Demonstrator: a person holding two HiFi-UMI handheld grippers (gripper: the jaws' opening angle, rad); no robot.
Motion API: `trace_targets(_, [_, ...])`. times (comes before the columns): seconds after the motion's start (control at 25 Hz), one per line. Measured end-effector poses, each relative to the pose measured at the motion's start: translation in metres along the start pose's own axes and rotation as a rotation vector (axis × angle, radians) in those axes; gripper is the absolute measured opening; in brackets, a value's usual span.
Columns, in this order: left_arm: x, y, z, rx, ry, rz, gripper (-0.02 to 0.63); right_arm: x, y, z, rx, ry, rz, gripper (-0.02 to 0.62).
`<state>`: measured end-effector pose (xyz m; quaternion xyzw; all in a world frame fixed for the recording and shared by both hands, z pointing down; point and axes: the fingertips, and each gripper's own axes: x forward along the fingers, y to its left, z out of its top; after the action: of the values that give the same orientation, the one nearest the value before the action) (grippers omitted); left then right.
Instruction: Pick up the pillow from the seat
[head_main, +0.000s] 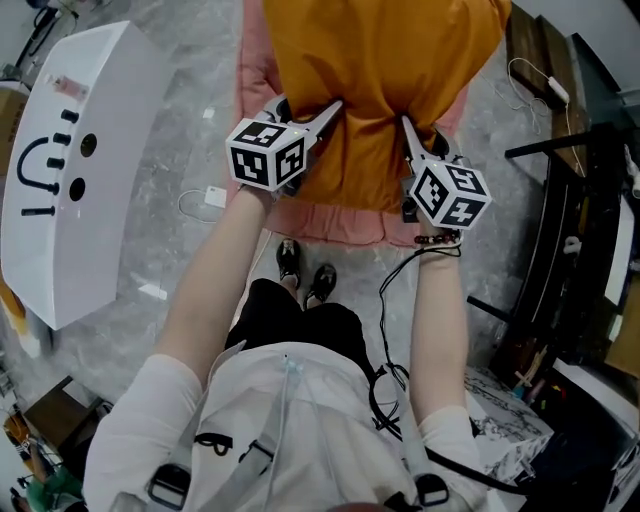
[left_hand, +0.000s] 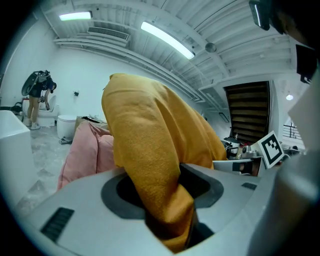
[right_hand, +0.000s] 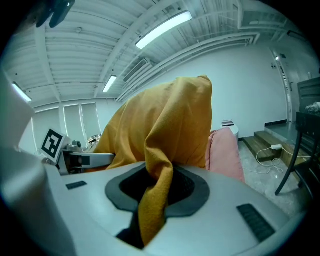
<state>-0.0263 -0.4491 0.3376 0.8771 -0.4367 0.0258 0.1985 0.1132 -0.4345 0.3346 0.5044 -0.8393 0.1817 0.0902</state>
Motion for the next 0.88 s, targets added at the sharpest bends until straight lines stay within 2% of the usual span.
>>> trace_targets(0.16, [-0.003,-0.009,0.03,0.002,-0.045,-0.014,0.218,-0.007,0.003,0.03,-0.026,-0.044,-0.007,0.1])
trace_targets(0.88, [-0.012,-0.068,0.179,0.138,-0.243,-0.082,0.218,-0.057,0.012,0.178,-0.148,-0.268,-0.044,0.101])
